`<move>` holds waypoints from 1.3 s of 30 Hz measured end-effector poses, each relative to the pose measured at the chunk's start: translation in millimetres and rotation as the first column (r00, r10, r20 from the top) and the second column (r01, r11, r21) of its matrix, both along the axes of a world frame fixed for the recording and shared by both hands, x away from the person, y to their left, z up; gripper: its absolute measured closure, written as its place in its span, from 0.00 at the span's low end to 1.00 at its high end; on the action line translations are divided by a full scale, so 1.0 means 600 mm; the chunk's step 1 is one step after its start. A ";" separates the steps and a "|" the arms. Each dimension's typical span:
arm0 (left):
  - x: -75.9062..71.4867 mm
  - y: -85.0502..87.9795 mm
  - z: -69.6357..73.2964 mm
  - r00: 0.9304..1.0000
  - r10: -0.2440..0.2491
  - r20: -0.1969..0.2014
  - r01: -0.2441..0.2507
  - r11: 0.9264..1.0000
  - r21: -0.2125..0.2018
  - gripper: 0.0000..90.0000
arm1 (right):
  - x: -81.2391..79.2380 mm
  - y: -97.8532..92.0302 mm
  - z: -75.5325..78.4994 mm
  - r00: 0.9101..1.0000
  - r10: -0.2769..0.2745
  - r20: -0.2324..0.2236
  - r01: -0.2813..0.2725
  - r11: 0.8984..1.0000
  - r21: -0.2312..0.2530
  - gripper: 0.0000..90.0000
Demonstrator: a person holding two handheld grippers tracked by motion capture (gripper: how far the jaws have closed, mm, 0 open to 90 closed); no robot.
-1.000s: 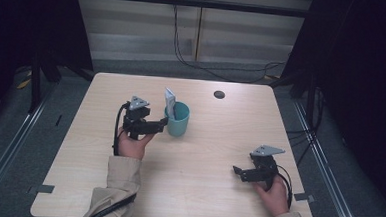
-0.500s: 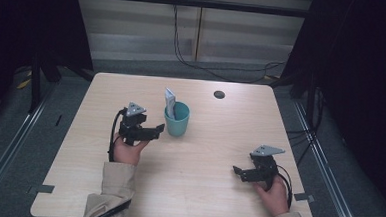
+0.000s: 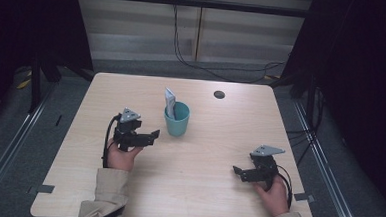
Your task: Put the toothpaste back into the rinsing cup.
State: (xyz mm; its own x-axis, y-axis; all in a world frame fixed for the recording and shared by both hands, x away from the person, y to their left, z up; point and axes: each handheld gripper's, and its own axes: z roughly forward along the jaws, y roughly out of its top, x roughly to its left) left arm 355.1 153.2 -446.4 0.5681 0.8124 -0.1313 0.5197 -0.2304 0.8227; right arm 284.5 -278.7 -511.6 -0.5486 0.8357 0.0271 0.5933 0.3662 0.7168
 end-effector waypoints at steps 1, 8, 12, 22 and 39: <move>-0.001 0.001 -0.001 1.000 -0.002 -0.003 0.002 1.000 -0.002 0.23 | 0.000 0.000 0.000 1.000 0.000 0.000 0.000 1.000 0.000 0.13; -0.009 0.015 -0.012 1.000 0.002 -0.008 -0.002 1.000 -0.001 0.22 | 0.000 0.000 0.000 1.000 -0.002 -0.002 0.002 1.000 0.000 0.13; -0.013 0.021 -0.017 1.000 0.000 -0.015 0.001 1.000 0.007 0.21 | 0.000 0.000 0.000 1.000 -0.002 -0.002 0.002 1.000 0.000 0.13; -0.024 0.040 -0.035 0.999 0.011 -0.031 -0.011 1.000 0.013 0.20 | 0.000 0.000 0.000 1.000 0.000 0.001 0.000 1.000 0.000 0.13; -0.041 0.072 -0.057 0.999 0.019 -0.050 -0.017 0.999 0.047 0.19 | 0.000 0.000 0.000 1.000 0.000 0.000 0.000 1.000 0.000 0.13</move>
